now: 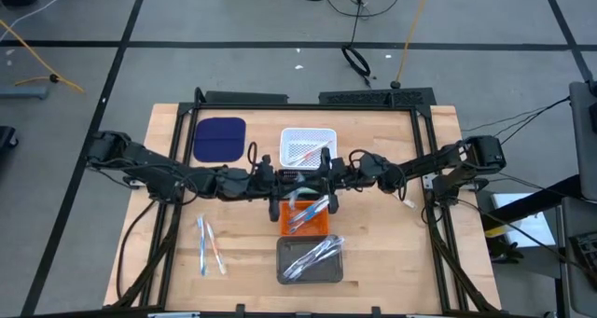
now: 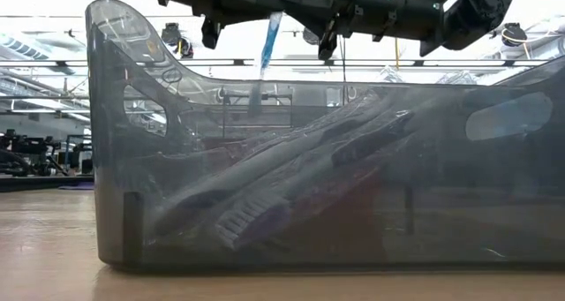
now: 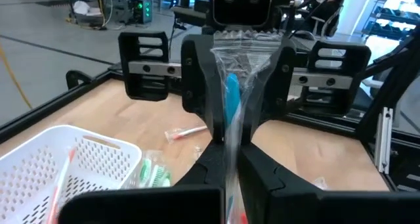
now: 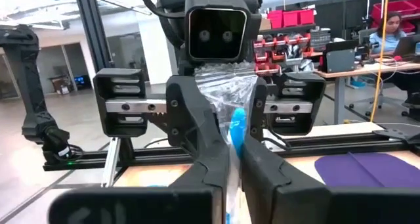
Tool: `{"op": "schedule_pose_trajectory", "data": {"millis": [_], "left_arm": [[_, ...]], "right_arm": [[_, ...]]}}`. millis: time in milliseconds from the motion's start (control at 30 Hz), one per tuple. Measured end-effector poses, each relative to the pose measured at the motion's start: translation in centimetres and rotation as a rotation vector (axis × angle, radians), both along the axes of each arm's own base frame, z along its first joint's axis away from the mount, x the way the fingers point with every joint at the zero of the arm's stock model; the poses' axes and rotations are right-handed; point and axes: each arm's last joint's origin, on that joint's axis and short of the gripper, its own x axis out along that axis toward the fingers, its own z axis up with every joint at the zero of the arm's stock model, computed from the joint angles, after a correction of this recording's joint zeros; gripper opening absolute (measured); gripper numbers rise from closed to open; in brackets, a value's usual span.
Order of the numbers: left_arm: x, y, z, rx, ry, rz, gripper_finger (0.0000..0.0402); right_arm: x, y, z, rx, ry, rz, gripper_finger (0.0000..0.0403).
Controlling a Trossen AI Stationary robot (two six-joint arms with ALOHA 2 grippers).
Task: Pick & Place Toothbrushes
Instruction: Put the blue toothbrush into the orange basket
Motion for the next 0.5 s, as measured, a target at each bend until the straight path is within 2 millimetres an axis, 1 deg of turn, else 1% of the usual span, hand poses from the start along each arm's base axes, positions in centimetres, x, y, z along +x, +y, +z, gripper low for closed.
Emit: {"op": "schedule_pose_trajectory", "data": {"millis": [100,167,400,500], "left_arm": [[-0.01,-0.04,-0.03,0.006,0.003,-0.002,0.0008],[-0.02,-0.04,-0.10,0.006,0.011,-0.006,0.0016],[-0.11,-0.26,-0.29,0.000,0.034,-0.034,0.0079],[-0.68,-0.48,0.10,0.001,0.050,-0.045,0.0102]], "right_arm": [[0.00,0.06,0.00,-0.001,0.000,0.002,0.0015],[0.00,0.05,-0.02,-0.008,0.001,0.001,0.0014],[0.01,0.05,-0.09,-0.012,0.008,0.002,0.0014],[0.02,0.12,-0.23,-0.011,0.022,0.004,0.0014]]}}
